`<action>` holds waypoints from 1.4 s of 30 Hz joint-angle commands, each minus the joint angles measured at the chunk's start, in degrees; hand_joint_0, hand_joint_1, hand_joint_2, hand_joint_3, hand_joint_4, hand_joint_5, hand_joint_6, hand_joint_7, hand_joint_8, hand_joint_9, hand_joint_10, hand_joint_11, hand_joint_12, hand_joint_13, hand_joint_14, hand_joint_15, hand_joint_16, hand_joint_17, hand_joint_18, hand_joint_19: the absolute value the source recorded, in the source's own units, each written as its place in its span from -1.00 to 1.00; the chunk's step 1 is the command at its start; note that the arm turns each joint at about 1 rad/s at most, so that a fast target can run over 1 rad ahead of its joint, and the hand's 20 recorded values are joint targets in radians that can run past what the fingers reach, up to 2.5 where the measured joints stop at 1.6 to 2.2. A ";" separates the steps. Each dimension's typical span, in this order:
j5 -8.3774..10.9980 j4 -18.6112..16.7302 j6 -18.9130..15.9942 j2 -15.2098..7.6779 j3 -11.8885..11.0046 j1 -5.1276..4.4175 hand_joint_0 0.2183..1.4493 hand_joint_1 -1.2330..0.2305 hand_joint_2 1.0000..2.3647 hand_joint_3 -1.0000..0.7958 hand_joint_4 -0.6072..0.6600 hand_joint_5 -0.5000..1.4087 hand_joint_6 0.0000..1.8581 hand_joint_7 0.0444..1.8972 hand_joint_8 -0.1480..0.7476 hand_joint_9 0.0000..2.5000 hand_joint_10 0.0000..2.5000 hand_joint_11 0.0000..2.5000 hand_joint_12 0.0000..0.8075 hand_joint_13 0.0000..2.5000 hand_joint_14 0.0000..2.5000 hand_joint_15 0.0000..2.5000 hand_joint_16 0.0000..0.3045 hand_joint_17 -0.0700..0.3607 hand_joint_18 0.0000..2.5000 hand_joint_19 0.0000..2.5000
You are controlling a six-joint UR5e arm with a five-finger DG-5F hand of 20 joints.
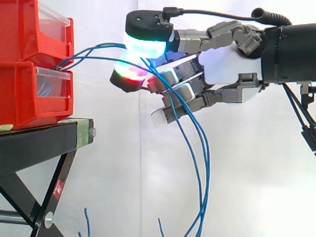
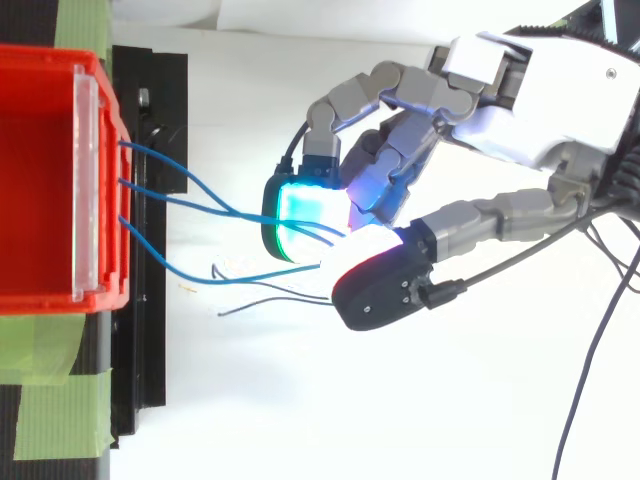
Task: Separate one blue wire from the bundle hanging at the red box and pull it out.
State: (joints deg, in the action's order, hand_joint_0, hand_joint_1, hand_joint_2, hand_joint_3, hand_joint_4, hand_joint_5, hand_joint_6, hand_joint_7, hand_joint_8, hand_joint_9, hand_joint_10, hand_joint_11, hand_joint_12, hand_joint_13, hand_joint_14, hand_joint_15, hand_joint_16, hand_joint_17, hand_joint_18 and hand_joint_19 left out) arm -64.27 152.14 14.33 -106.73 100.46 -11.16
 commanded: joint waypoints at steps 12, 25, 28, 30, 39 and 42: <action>0.02 0.00 0.00 0.03 0.00 0.00 -0.43 -0.17 -0.99 -0.37 0.23 -0.71 -0.03 0.04 0.08 -0.04 -0.99 0.26 -0.07 0.18 -0.98 0.08 -0.62 -0.06 -0.38 -0.51; 0.02 0.09 -0.18 -0.06 0.00 0.00 -0.48 -0.20 -0.99 -0.36 0.24 -0.72 -0.03 0.03 0.13 -0.21 -0.99 0.14 -0.03 0.19 -0.99 0.11 -0.59 -0.02 -0.38 -0.51; 0.02 0.00 -0.18 0.03 0.00 0.00 -0.48 -0.20 -0.99 -0.36 0.23 -0.72 -0.03 0.03 0.13 -0.24 -0.99 0.12 -0.02 0.15 -0.99 0.08 -0.59 -0.02 -0.38 -0.52; 0.02 0.09 -0.18 0.03 0.00 0.00 -0.48 -0.20 -0.99 -0.36 0.23 -0.72 -0.03 0.03 0.14 -0.25 -0.99 0.12 0.02 0.14 -0.99 0.07 -0.59 -0.03 -0.39 -0.52; 0.02 0.09 -0.18 0.03 0.00 0.00 -0.46 -0.19 -0.99 -0.34 0.23 -0.71 -0.03 0.03 0.18 -0.27 -0.99 -0.06 0.26 0.10 -0.98 -0.33 -0.63 -0.08 -0.38 -0.60; 0.02 0.09 -0.18 0.03 0.00 0.00 -0.45 -0.18 -0.99 -0.34 0.23 -0.71 -0.03 0.04 0.18 -0.27 -0.99 -0.08 0.28 0.10 -0.98 -0.39 -0.63 -0.08 -0.38 -0.61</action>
State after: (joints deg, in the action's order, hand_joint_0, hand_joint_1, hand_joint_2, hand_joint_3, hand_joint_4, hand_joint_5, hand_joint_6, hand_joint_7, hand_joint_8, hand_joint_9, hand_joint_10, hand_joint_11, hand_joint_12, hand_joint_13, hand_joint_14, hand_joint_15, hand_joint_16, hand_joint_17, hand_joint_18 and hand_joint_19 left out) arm -64.25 152.23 14.15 -106.71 100.46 -11.16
